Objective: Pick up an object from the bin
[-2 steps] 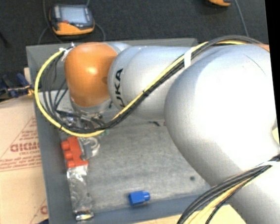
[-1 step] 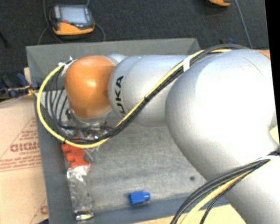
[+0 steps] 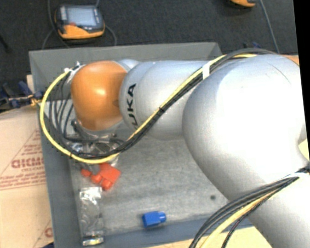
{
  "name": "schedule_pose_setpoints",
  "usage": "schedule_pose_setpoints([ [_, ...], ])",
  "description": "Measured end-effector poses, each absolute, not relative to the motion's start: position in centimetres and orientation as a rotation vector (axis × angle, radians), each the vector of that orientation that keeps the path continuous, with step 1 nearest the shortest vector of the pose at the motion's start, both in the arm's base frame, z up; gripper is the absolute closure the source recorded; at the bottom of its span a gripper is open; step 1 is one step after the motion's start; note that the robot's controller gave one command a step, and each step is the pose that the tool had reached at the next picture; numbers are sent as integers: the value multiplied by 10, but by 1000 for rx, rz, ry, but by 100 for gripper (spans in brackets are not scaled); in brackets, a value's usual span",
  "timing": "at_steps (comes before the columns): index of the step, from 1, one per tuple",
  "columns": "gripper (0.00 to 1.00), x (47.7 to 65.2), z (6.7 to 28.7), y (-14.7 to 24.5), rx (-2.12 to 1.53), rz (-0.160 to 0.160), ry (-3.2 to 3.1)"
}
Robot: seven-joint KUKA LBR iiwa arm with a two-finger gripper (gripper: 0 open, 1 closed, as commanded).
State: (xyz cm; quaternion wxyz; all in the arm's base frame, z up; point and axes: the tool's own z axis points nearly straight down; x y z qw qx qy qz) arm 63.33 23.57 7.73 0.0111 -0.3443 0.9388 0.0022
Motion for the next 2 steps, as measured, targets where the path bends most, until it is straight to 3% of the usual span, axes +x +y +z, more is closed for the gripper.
schedule_pose_setpoints([
  [1, 100, 589, 286, 202, -1678, -5, 2642],
  [2, 100, 581, 250, 204, -2169, 1, 2273],
])
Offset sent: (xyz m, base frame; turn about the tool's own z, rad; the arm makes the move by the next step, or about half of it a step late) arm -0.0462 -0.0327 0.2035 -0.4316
